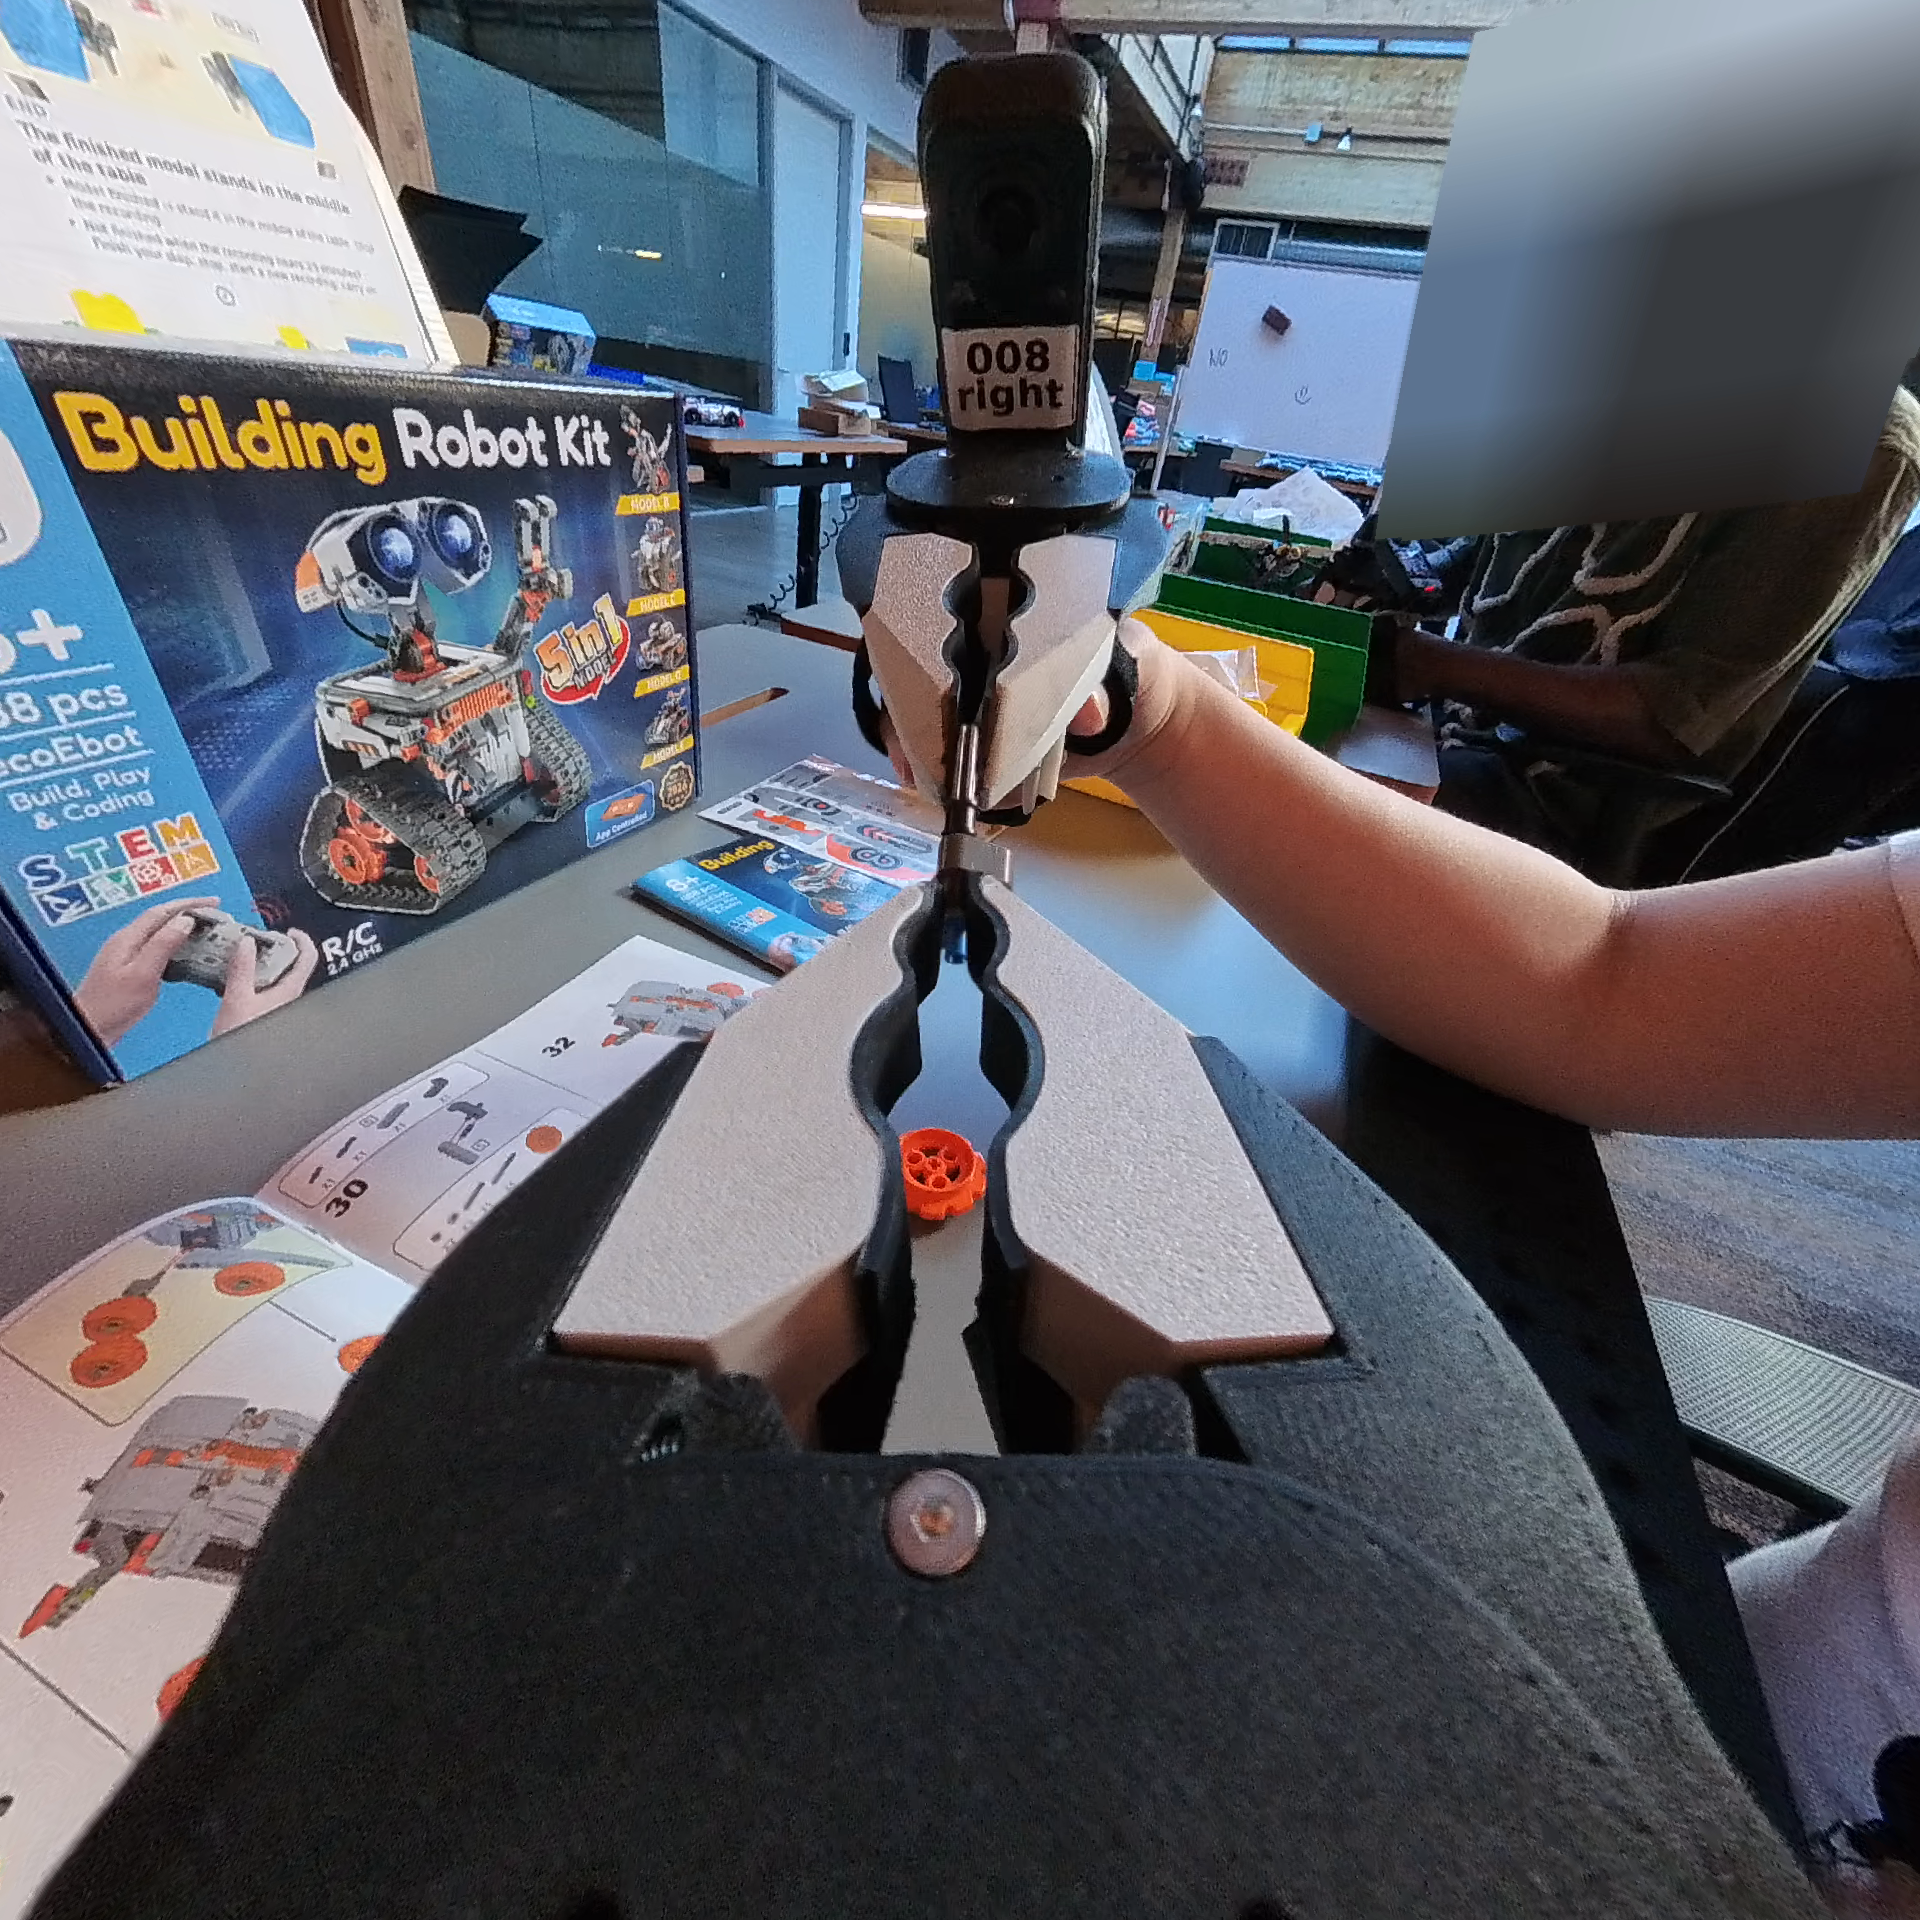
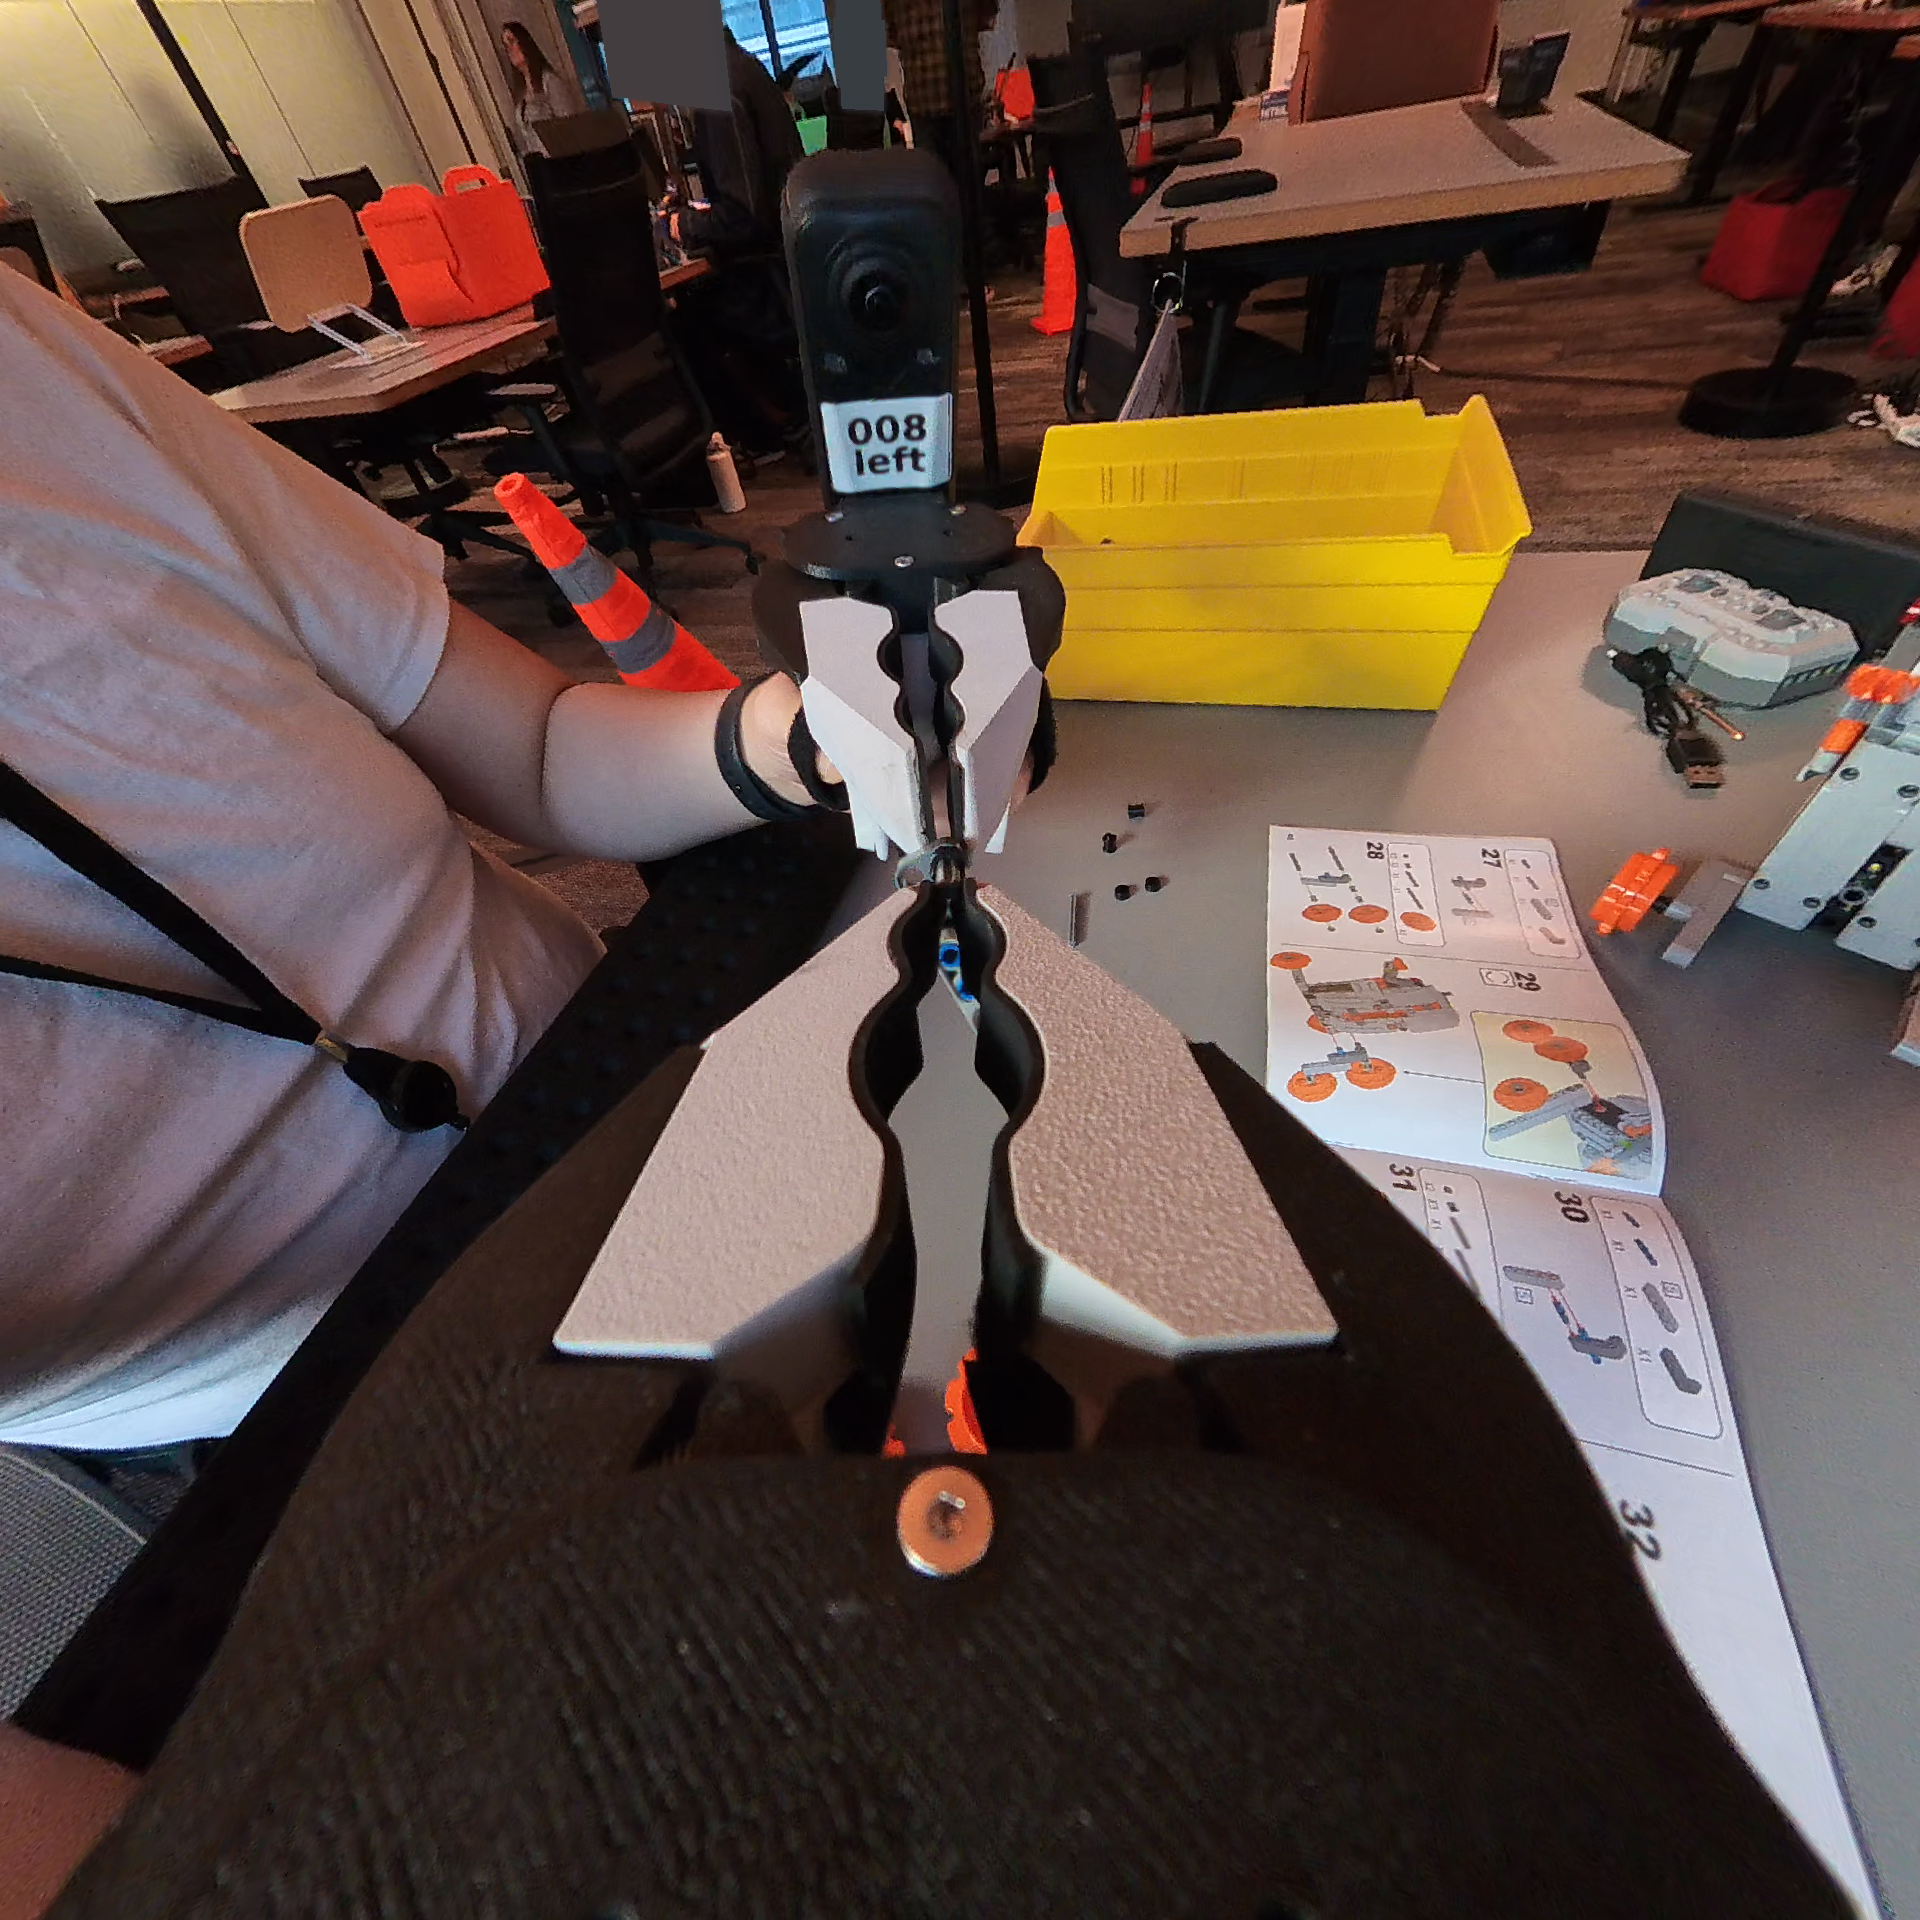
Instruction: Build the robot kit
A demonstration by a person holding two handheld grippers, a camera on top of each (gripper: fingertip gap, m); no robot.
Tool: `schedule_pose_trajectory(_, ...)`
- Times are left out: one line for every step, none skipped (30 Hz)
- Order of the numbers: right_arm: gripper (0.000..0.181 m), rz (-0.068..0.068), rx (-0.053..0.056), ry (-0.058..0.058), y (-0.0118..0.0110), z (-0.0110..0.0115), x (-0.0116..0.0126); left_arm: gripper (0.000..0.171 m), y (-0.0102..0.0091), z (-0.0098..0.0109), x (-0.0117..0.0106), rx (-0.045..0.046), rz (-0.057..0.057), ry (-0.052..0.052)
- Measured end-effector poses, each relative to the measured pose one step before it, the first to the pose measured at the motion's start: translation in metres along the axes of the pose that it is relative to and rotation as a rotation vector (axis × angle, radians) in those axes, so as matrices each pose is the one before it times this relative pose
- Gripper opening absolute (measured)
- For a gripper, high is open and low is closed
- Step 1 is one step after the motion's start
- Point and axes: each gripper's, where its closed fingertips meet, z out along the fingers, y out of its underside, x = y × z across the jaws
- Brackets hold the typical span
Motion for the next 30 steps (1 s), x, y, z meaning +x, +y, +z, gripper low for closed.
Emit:
schedule_pose_trajectory(0.001,-0.0064,0.0012,0.0031,-0.00050,-0.00059,-0.00001,0.000,-0.00106,0.00023,-0.00035,0.01023,0.0113,-0.0004)
schedule_pose_trajectory(0.001,0.0042,-0.0043,-0.0008,0.00013,-0.00053,-0.00037,0.003,-0.00063,0.00015,-0.00037,0.00507,0.0099,-0.0025)
schedule_pose_trajectory(0.001,0.0090,-0.0016,0.0008,-0.00024,-0.00108,0.00006,0.015,-0.00041,0.00004,-0.00096,-0.00067,0.0040,-0.0053)
schedule_pose_trajectory(0.001,0.0018,0.0027,0.0037,-0.00054,-0.00120,0.00038,0.022,-0.00086,0.00013,0.00099,-0.00110,0.0011,0.0080)
schedule_pose_trajectory(0.001,-0.0025,0.0049,-0.0017,-0.00069,-0.00109,-0.00045,0.015,-0.00147,0.00056,0.00297,-0.00049,-0.0012,0.0217)
schedule_pose_trajectory(0.001,0.0023,0.0085,-0.0066,-0.00092,-0.00070,-0.00072,0.006,-0.00171,0.00119,0.00093,0.00307,-0.0049,0.0082)
schedule_pose_trajectory(0.001,0.0075,0.0079,-0.0073,-0.00081,-0.00066,-0.00027,0.003,-0.00062,0.00203,-0.00012,0.00138,-0.0044,0.0036)
schedule_pose_trajectory(0.001,0.0090,0.0061,-0.0002,0.00001,-0.00097,0.00109,0.003,0.00104,0.00233,-0.00047,-0.00384,-0.0023,0.0067)
schedule_pose_trajectory(0.001,0.0074,0.0000,0.0085,0.00176,-0.00101,0.00269,0.003,0.00162,0.00163,-0.00244,-0.00221,-0.0082,-0.0039)
schedule_pose_trajectory(0.001,0.0089,0.0030,-0.0028,0.00162,-0.00081,0.00107,0.002,0.00132,0.00107,-0.00171,0.00000,-0.0102,-0.0011)
schedule_pose_trajectory(0.001,0.0142,0.0076,-0.0060,0.00102,-0.00061,0.00109,0.001,0.00115,0.00096,-0.00086,-0.00042,-0.0084,0.0007)
schedule_pose_trajectory(0.001,0.0134,0.0072,-0.0042,0.00103,-0.00027,0.00156,0.001,0.00104,0.00060,-0.00115,-0.00258,-0.0107,-0.0026)
schedule_pose_trajectory(0.001,0.0089,0.0099,-0.0092,0.00055,0.00010,0.00027,0.001,0.00054,0.00018,-0.00040,-0.00224,-0.0078,0.0012)
schedule_pose_trajectory(0.002,0.0063,0.0074,-0.0097,0.00062,0.00027,-0.00015,0.001,0.00049,-0.00022,0.00013,-0.00304,-0.0042,0.0047)
schedule_pose_trajectory(0.002,0.0075,0.0051,-0.0069,0.00074,0.00026,-0.00004,0.001,0.00023,-0.00035,0.00022,-0.00317,-0.0051,0.0040)
schedule_pose_trajectory(0.002,0.0032,0.0028,-0.0090,0.00051,0.00023,-0.00097,0.000,0.00018,-0.00032,0.00061,-0.00156,-0.0080,0.0063)
schedule_pose_trajectory(0.008,-0.0083,0.0052,-0.0036,-0.00030,0.00051,-0.00095,0.000,-0.00025,-0.00022,0.00063,0.00134,-0.0103,0.0061)
schedule_pose_trajectory(0.013,-0.0090,0.0056,0.0100,-0.00108,0.00039,0.00104,0.000,0.00036,-0.00018,-0.00009,-0.00297,-0.0028,0.0001)
schedule_pose_trajectory(0.012,-0.0019,0.0047,0.0052,-0.00132,0.00032,0.00062,0.000,0.00092,-0.00017,-0.00118,-0.00634,0.0051,-0.0075)
schedule_pose_trajectory(0.011,0.0053,-0.0007,-0.0078,-0.00071,0.00050,-0.00107,0.000,0.00064,0.00007,0.00029,-0.00423,0.0036,0.0015)
schedule_pose_trajectory(0.007,0.0047,0.0005,-0.0027,-0.00071,0.00021,-0.00031,0.000,-0.00014,0.00006,0.00058,-0.00054,-0.0022,0.0034)
schedule_pose_trajectory(0.003,0.0022,-0.0026,0.0048,0.00024,-0.00002,0.00092,0.000,-0.00014,0.00001,0.00062,0.00027,-0.0005,0.0041)
schedule_pose_trajectory(0.003,0.0062,-0.0103,-0.0034,0.00177,0.00010,-0.00024,0.000,0.00061,-0.00007,-0.00037,-0.00472,0.0041,-0.0030)
schedule_pose_trajectory(0.003,-0.0061,-0.0079,0.0020,0.00085,-0.00028,0.00027,0.000,0.00084,0.00033,-0.00040,-0.00347,0.0054,-0.0030)
schedule_pose_trajectory(0.003,-0.0115,0.0029,-0.0029,-0.00063,-0.00017,-0.00102,0.000,0.00022,0.00039,0.00067,0.00067,0.0057,0.0027)
schedule_pose_trajectory(0.002,-0.0037,-0.0004,0.0012,-0.00059,-0.00011,-0.00033,0.000,-0.00142,-0.00030,0.00040,0.01020,0.0103,0.0006)
schedule_pose_trajectory(0.002,-0.0027,-0.0027,0.0120,-0.00070,-0.00026,0.00112,0.003,-0.00174,-0.00084,-0.00128,0.00941,0.0151,-0.0135)
schedule_pose_trajectory(0.002,-0.0085,-0.0026,0.0124,-0.00074,-0.00044,0.00086,0.029,-0.00245,-0.00041,-0.00191,0.00918,0.0139,-0.0194)
schedule_pose_trajectory(0.002,-0.0073,-0.0004,0.0044,-0.00078,-0.00065,-0.00031,0.049,-0.00247,0.00052,-0.00056,0.00275,0.0102,-0.0128)
schedule_pose_trajectory(0.002,-0.0042,0.0056,-0.0005,-0.00141,-0.00082,-0.00069,0.052,-0.00223,0.00156,0.00091,-0.00110,0.0184,-0.0077)
